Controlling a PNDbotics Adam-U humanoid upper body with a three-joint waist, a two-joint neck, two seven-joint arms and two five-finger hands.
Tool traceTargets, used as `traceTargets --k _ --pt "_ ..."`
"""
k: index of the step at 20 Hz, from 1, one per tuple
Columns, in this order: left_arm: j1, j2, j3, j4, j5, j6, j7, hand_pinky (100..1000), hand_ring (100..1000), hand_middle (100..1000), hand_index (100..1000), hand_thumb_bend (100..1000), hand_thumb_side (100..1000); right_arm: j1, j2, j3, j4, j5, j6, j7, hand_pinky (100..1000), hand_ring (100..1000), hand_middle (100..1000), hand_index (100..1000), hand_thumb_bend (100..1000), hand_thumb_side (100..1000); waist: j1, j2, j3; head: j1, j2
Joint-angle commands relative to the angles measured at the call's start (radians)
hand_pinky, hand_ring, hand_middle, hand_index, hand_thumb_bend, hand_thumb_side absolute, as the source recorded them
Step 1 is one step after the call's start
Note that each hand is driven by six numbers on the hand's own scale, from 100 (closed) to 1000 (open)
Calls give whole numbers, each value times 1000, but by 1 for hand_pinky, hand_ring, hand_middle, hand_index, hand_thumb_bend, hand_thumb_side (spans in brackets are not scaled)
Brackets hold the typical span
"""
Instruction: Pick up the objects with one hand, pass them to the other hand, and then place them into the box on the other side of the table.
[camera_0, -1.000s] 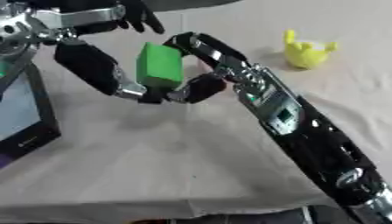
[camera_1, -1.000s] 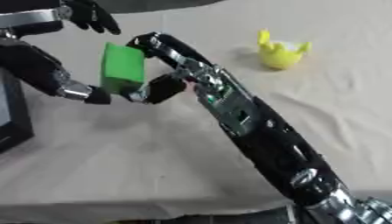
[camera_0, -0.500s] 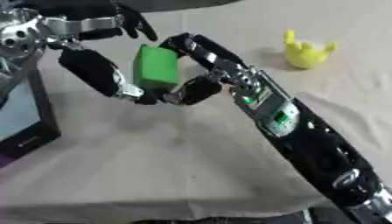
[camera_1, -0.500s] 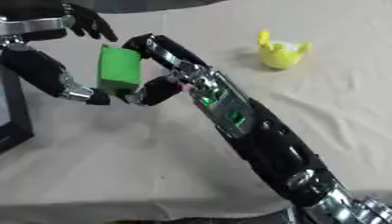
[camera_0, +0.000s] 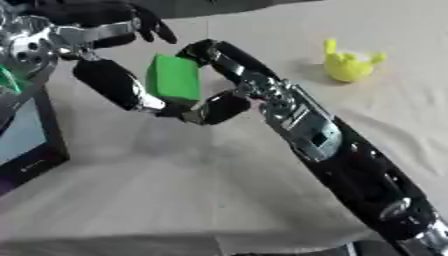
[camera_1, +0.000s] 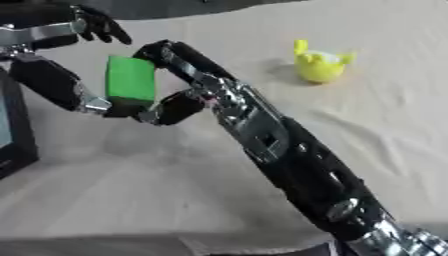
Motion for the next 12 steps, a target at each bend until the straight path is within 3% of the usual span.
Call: traceTargets --k 1,12 --pt "-17 13 5 3 -6 0 2 863 860 837 875 661 478 -24 5 -2 -27 2 -3 -8 852 710 591 654 276 100 10 -26 1 -2 -6" --pt "-16 13 -11 35 -36 -11 -20 853 859 830 866 639 418 -25 1 6 -51 3 -4 -24 840 683 586 649 281 100 10 -19 1 3 0"
